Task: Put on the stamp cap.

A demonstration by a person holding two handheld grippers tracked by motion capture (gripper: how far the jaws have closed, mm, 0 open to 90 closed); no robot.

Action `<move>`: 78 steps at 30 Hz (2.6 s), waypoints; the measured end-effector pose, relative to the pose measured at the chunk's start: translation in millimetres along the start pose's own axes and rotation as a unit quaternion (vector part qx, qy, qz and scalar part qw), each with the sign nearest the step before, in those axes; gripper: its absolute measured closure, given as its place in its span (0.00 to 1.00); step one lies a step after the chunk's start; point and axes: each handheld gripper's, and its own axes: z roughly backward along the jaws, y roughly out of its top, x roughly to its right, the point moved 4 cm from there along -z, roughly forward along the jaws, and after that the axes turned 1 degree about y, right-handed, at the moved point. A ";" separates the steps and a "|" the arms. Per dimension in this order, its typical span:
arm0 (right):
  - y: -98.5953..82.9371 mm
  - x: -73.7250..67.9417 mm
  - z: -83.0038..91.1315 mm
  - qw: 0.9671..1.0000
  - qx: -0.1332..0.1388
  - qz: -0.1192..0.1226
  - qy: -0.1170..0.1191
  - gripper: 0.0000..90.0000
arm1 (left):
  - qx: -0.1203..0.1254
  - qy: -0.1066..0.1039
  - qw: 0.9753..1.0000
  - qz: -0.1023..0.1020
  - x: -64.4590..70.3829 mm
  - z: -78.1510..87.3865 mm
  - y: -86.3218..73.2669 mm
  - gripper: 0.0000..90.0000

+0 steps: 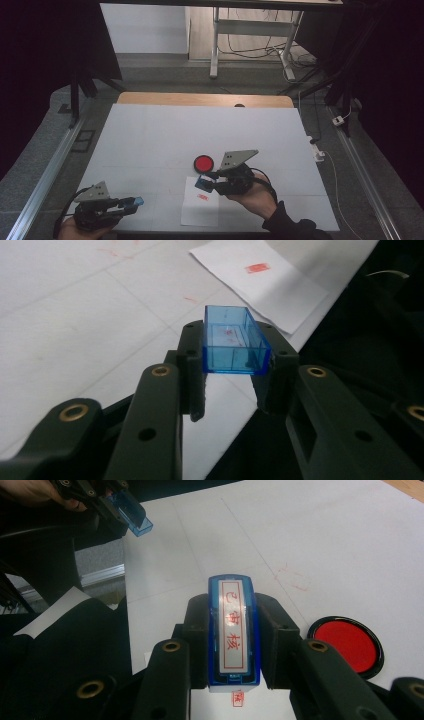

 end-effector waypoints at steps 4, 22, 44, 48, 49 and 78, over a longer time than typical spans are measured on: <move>1.3 -0.6 1.7 1.000 0.002 -0.001 -0.001 0.78 | -0.009 -0.028 1.000 -0.001 4.4 -5.8 5.6 0.76; 8.9 3.7 17.3 1.000 0.029 -0.008 0.007 0.79 | -0.009 -0.085 0.990 -0.113 23.0 -43.9 43.2 0.76; 14.3 0.9 24.3 0.998 0.049 0.005 0.043 0.79 | 0.023 -0.175 0.962 -0.210 44.0 -89.1 86.9 0.76; 14.4 -0.4 24.2 0.997 0.050 0.010 0.052 0.79 | 0.025 -0.187 0.958 -0.215 43.5 -95.7 93.3 0.76; 14.5 -0.7 24.2 0.997 0.051 0.013 0.054 0.79 | 0.026 -0.191 0.957 -0.216 43.6 -97.2 95.1 0.76; 14.2 -13.8 15.6 0.994 0.038 0.026 0.098 0.79 | 0.023 -0.276 0.934 -0.228 41.2 -116.3 113.1 0.76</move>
